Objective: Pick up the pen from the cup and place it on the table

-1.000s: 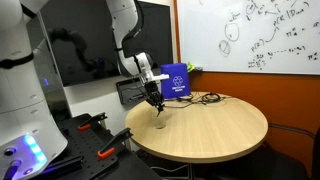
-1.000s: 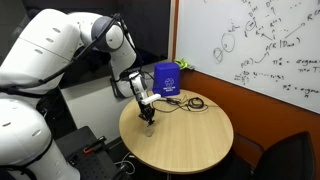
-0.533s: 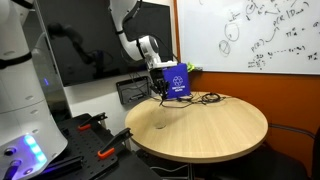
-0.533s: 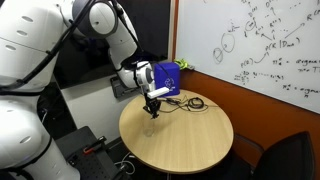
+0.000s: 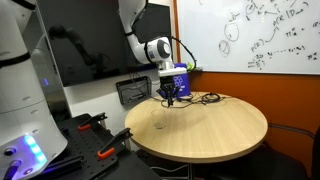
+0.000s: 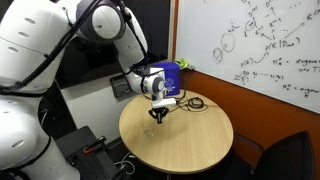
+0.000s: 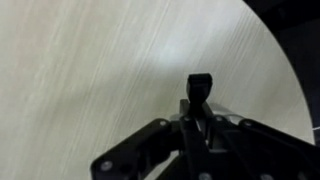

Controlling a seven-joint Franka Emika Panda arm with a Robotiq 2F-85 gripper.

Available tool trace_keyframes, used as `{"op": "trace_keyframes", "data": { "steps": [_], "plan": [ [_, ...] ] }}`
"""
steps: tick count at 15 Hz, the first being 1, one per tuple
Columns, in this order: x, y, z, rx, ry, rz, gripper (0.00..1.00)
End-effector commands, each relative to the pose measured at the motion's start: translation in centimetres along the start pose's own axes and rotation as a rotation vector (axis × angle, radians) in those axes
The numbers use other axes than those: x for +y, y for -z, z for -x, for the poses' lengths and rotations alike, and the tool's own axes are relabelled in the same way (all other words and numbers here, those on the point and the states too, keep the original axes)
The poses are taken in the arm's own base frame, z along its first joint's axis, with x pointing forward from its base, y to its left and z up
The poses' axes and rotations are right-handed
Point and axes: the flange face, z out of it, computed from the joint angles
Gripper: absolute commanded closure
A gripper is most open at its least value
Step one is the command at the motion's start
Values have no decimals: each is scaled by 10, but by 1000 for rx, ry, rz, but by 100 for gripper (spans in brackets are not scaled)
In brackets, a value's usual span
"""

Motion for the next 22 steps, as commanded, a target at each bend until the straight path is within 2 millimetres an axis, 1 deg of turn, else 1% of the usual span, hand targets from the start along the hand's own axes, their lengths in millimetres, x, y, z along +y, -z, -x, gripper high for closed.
{"op": "trace_keyframes", "data": {
  "steps": [1,4,7,8,9,10,11,12,14,16,17,18,19,22],
  "plan": [
    [13,-20,-15,94,-177,-13,97],
    [30,-32,-30,171,-322,-10,97],
    [51,-34,-45,232,-456,33,97],
    [56,-33,-49,231,-470,62,96],
    [59,-32,-51,215,-477,83,63],
    [61,-32,-51,194,-480,87,61],
    [60,-31,-50,154,-455,86,56],
    [57,-32,-50,130,-406,69,47],
    [45,-26,-52,96,-377,53,32],
    [36,-11,-55,106,-364,50,19],
    [31,0,-57,106,-370,55,10],
    [26,14,-59,125,-358,65,3],
    [22,27,-59,135,-369,74,0],
    [7,61,-55,108,-366,78,0]
  ]
}}
